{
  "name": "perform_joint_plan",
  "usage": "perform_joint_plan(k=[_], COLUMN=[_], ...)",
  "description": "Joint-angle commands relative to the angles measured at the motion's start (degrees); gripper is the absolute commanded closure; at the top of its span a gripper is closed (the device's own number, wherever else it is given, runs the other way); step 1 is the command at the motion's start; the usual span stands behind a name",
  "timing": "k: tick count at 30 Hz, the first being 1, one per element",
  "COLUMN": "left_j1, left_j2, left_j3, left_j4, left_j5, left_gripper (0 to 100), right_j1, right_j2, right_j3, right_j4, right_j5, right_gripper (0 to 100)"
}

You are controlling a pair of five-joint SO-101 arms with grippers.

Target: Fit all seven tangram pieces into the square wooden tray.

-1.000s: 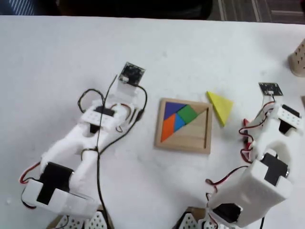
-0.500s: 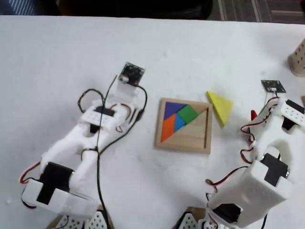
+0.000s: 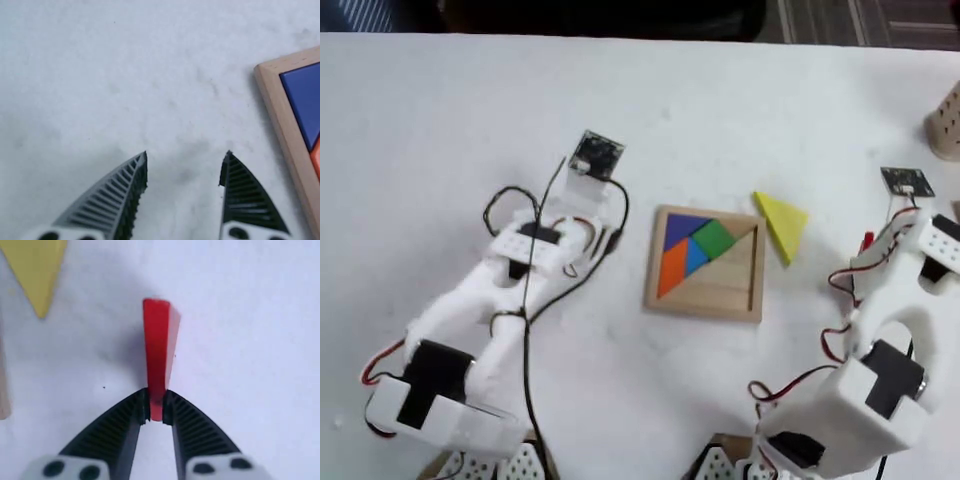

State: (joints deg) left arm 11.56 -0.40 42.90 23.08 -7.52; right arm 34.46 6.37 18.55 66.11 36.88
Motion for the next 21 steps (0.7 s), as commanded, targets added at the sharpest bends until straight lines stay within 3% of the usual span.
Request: perform_joint_plan(k=[1, 6, 21], left_j1=[-0.84, -0.84, -0.84], left_j2=[-0.31, -0.22, -0.13], left_j3=[-3.16, -3.16, -3.16], left_j4=[-1.32, -1.32, -1.32], left_j5=[-0.53, -0.53, -0.53], left_gripper=[76, 76, 76], right_j1=[2.59, 4.09, 3.82], right_j2=[-4.53, -5.05, -18.42], right_j3=[2.90, 6.51, 6.95], right_j4=[-5.23, -9.63, -4.26], right_j5=[0.44, 0.70, 0.35], right_gripper=[98.1, 98.1, 98.1])
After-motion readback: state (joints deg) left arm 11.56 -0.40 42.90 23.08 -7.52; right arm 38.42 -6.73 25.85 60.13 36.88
